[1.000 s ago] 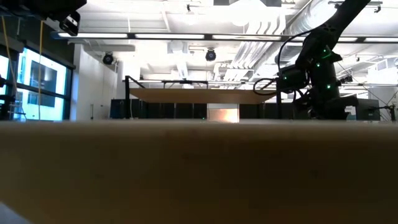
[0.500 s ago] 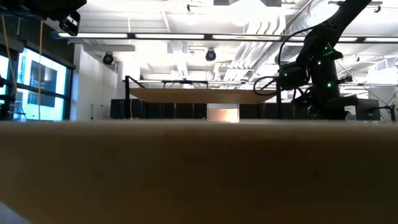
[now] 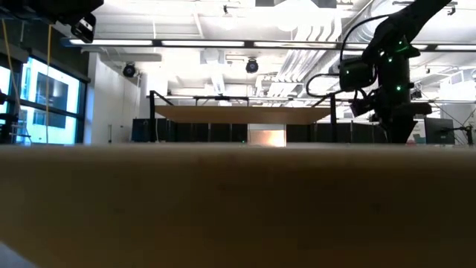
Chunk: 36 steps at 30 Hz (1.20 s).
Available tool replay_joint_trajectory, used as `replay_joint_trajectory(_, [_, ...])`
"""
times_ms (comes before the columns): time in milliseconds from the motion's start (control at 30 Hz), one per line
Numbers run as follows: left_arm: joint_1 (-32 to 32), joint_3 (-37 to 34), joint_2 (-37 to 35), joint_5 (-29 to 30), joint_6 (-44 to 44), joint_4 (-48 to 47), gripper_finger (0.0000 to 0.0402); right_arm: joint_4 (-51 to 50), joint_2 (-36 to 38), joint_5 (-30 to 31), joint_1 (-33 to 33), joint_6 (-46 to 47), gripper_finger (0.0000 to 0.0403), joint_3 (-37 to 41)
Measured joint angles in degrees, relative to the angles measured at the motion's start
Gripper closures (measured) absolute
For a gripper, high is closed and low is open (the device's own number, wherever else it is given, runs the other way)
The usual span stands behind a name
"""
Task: Place and stack plates onto a shelf
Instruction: Put the light green plate onto the shelf
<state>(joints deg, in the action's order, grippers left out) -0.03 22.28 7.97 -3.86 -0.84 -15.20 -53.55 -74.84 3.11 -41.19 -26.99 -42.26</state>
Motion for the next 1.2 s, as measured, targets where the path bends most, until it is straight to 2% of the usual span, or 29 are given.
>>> replay_joint_trajectory(1200, [0.0,0.0,0.0,0.0,0.0,0.0,0.0401,0.5,12.5,-0.1,0.0,1.5,0.0403,0.0])
